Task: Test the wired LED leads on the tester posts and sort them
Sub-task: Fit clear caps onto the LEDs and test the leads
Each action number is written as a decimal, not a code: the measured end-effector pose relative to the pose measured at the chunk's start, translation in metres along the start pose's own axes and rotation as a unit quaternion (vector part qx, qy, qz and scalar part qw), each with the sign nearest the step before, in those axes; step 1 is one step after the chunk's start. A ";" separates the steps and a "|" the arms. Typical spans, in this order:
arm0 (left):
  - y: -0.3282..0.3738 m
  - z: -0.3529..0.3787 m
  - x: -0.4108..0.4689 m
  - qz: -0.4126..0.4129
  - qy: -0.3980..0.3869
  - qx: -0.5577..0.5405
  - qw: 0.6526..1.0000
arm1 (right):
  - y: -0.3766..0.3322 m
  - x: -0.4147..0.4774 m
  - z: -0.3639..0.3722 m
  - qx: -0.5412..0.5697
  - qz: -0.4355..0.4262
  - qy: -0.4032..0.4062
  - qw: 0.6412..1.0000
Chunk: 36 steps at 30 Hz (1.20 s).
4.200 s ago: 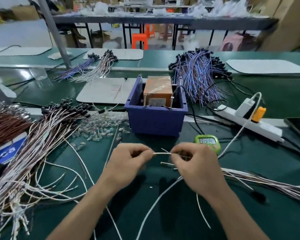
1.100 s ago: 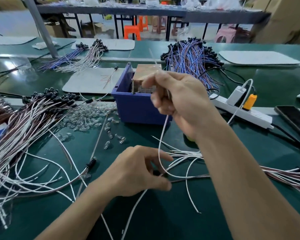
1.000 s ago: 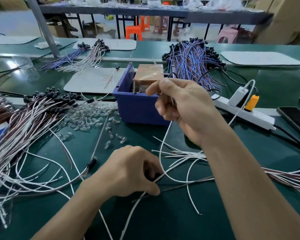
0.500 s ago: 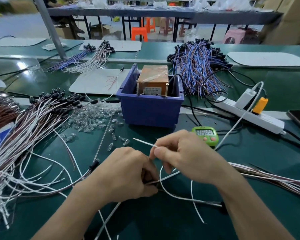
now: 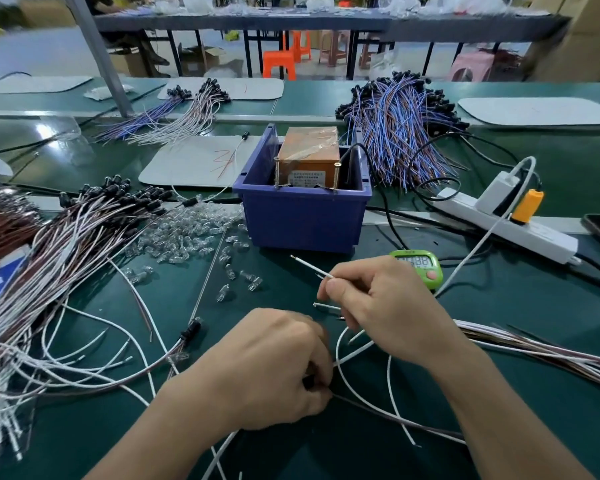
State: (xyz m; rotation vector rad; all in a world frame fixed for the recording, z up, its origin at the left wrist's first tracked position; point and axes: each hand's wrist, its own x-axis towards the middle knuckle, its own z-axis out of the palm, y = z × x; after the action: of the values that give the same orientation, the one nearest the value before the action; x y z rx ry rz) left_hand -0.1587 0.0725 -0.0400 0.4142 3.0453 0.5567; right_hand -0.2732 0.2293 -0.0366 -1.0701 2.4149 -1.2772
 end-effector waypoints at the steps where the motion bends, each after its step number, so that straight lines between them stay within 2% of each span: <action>1: 0.001 0.000 0.000 0.005 0.004 0.000 1.000 | 0.000 0.000 0.000 0.006 -0.001 0.002 1.000; 4: 0.004 -0.001 -0.002 0.005 0.041 -0.004 0.999 | 0.001 0.001 -0.002 0.031 0.007 -0.015 0.999; 9: 0.001 -0.006 -0.008 -0.032 0.222 -0.059 0.973 | 0.001 0.003 -0.006 0.121 0.028 -0.126 0.984; 11: -0.002 -0.006 -0.008 -0.040 0.258 -0.081 0.962 | 0.000 0.001 -0.009 0.183 0.032 -0.187 0.965; 14: -0.007 -0.003 -0.006 -0.058 0.291 -0.108 0.949 | 0.001 -0.002 -0.013 0.186 0.061 -0.237 0.952; 17: -0.011 0.000 -0.003 -0.082 0.322 -0.185 0.925 | 0.002 -0.002 -0.014 0.178 0.070 -0.196 0.962; 21: -0.020 -0.003 0.001 -0.103 0.354 -0.342 0.864 | 0.003 0.001 -0.021 0.174 0.084 -0.084 0.978; 25: -0.030 -0.002 0.005 -0.150 0.357 -0.426 0.818 | 0.005 0.002 -0.028 0.199 0.114 -0.005 0.973; 31: -0.029 0.004 0.010 -0.208 0.310 -0.434 0.820 | 0.003 0.003 -0.024 0.209 0.116 0.012 0.971; 36: -0.008 0.009 0.018 -0.175 0.278 -0.535 0.778 | -0.001 0.005 -0.004 0.231 0.079 -0.005 0.970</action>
State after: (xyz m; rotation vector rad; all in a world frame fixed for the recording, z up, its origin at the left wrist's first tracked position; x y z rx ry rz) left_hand -0.1774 0.0728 -0.0508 -0.4267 2.4207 2.4451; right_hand -0.2784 0.2279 -0.0327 -0.7333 1.9928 -1.6551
